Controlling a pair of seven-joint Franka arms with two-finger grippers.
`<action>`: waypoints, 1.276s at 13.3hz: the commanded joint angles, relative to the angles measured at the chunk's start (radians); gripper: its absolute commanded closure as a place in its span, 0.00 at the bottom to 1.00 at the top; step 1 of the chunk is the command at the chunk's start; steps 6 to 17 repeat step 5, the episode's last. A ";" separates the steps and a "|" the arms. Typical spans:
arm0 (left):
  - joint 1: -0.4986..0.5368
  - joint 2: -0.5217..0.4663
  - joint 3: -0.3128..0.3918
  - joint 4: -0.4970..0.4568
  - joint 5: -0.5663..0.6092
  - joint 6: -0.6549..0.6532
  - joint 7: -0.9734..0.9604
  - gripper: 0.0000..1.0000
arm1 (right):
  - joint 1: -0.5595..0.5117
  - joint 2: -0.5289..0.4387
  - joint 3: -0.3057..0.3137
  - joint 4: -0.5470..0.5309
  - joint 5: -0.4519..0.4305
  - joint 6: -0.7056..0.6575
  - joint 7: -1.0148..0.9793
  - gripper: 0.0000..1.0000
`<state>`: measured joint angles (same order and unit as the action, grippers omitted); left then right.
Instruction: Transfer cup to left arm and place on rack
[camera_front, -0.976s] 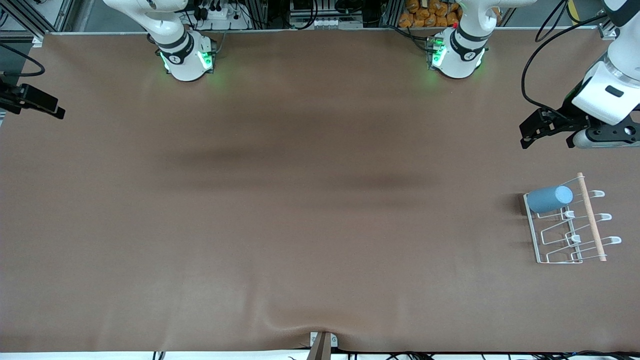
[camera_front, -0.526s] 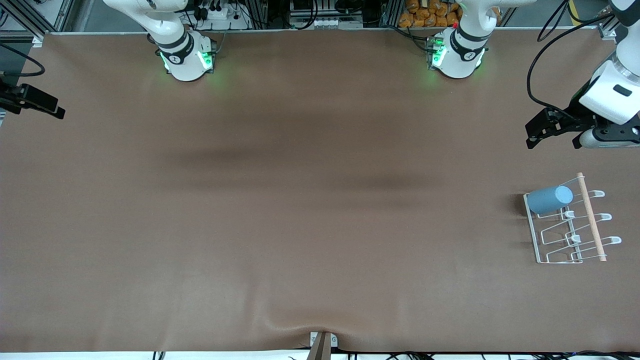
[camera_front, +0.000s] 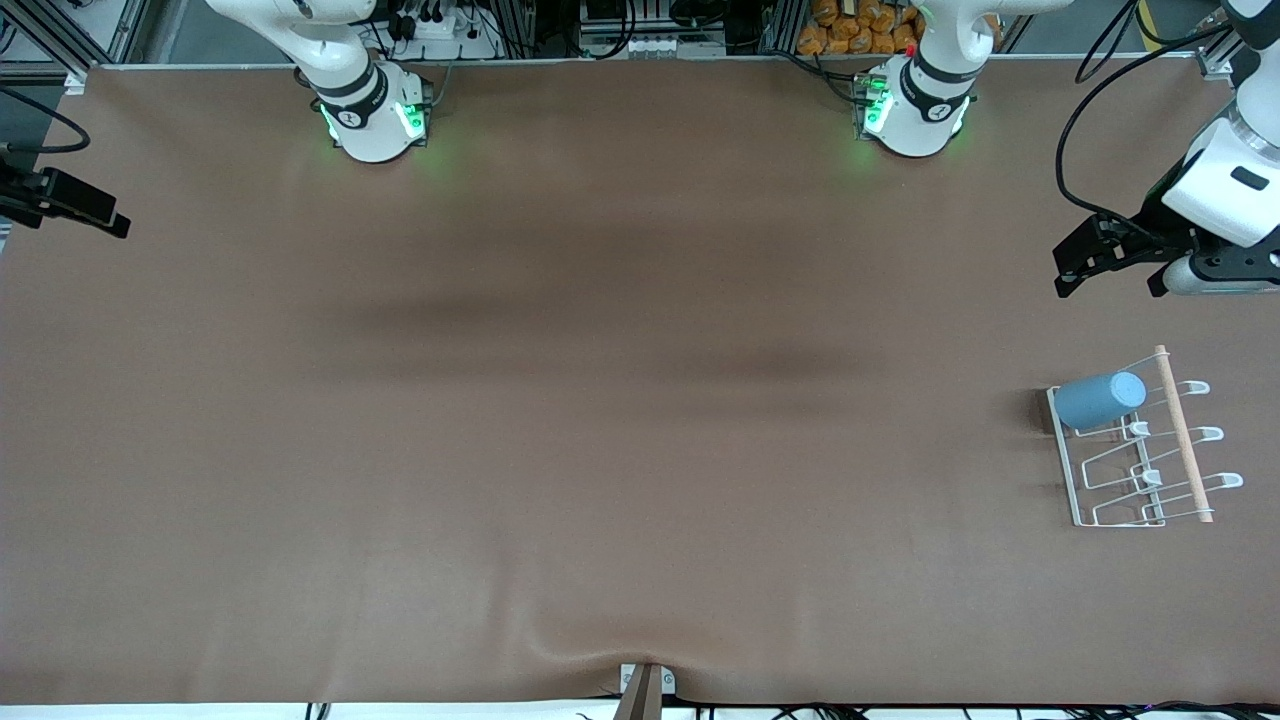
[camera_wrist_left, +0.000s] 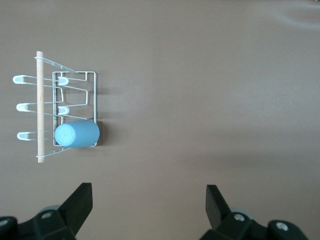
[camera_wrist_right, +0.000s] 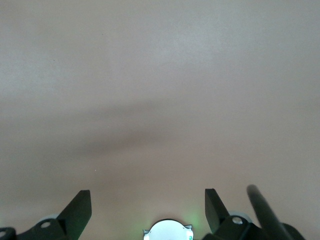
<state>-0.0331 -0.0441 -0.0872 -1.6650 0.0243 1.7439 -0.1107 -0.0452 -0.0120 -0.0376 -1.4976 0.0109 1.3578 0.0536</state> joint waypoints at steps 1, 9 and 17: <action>0.006 0.003 -0.003 0.019 0.008 -0.009 0.006 0.00 | 0.005 0.003 -0.004 0.016 0.000 -0.012 0.009 0.00; 0.009 0.003 -0.003 0.018 0.011 -0.012 0.008 0.00 | 0.005 0.003 -0.004 0.016 0.000 -0.012 0.009 0.00; 0.009 0.003 -0.003 0.018 0.011 -0.012 0.008 0.00 | 0.005 0.003 -0.004 0.016 0.000 -0.012 0.009 0.00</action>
